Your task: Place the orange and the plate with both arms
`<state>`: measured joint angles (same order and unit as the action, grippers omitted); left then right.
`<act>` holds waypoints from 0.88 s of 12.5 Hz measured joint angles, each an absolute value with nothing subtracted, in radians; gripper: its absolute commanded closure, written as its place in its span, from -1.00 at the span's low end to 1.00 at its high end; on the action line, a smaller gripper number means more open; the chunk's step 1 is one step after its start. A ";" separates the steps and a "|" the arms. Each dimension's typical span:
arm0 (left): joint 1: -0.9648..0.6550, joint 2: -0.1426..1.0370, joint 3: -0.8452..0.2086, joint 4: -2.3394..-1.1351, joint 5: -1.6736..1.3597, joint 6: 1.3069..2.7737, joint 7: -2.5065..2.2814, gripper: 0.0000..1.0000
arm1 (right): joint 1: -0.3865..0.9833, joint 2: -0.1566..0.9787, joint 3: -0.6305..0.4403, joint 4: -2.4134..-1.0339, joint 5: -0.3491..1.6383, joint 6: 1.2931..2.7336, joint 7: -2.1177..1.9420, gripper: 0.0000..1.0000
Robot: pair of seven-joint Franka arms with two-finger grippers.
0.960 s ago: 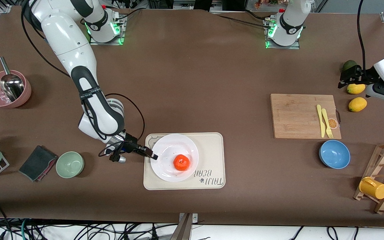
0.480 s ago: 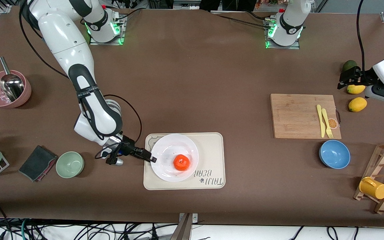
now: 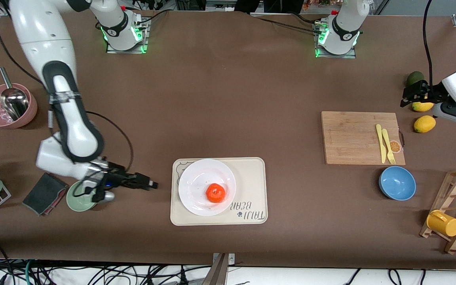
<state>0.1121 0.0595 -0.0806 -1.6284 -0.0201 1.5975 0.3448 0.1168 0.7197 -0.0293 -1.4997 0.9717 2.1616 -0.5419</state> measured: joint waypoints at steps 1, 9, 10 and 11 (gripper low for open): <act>0.112 0.060 -0.081 -1.628 -0.020 1.598 0.345 -1.00 | 0.110 0.680 -0.067 -1.502 0.879 2.082 -0.542 -0.42; 0.112 0.063 -0.081 -1.627 -0.020 1.599 0.345 -1.00 | 0.113 0.352 -0.118 -1.564 0.301 1.828 -0.293 -1.00; 0.112 0.064 -0.081 -1.627 -0.020 1.599 0.345 -1.00 | 0.114 0.315 -0.118 -1.564 0.257 1.795 -0.232 -1.00; 0.112 0.065 -0.081 -1.627 -0.020 1.599 0.345 -1.00 | 0.116 0.278 -0.118 -1.564 0.220 1.762 -0.181 -1.00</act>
